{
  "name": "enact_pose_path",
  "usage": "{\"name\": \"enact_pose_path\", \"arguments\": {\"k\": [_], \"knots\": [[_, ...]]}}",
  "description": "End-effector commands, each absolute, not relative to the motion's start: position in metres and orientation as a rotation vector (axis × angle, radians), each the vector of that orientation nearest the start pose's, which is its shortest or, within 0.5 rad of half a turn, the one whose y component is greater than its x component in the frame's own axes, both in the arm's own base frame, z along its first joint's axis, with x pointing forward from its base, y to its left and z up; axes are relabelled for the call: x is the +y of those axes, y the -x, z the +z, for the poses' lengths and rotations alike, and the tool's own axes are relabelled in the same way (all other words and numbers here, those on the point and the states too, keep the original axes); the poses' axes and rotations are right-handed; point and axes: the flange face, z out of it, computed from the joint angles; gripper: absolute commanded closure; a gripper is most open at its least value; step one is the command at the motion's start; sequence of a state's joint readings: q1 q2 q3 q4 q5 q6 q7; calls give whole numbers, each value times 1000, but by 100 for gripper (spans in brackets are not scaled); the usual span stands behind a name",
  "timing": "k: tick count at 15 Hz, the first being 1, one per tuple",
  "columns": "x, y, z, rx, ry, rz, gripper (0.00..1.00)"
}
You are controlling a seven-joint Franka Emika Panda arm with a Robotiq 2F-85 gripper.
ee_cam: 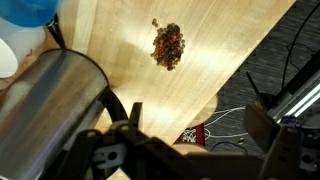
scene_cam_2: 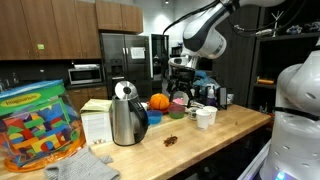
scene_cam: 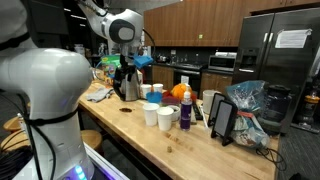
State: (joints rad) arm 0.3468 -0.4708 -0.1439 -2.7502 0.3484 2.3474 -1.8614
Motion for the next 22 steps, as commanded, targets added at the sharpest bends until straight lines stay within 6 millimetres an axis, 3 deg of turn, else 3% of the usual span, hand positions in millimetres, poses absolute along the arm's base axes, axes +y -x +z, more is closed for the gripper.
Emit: {"name": "enact_pose_path", "arguments": {"k": [1,10,15,22], "knots": [[79,-362,349,2646,-2014,439,0],[71,-364,331,2596,-2012,293,0],[80,-371,337,2501,-1851,188,0],[97,-375,347,2392,-1723,192,0]]}}
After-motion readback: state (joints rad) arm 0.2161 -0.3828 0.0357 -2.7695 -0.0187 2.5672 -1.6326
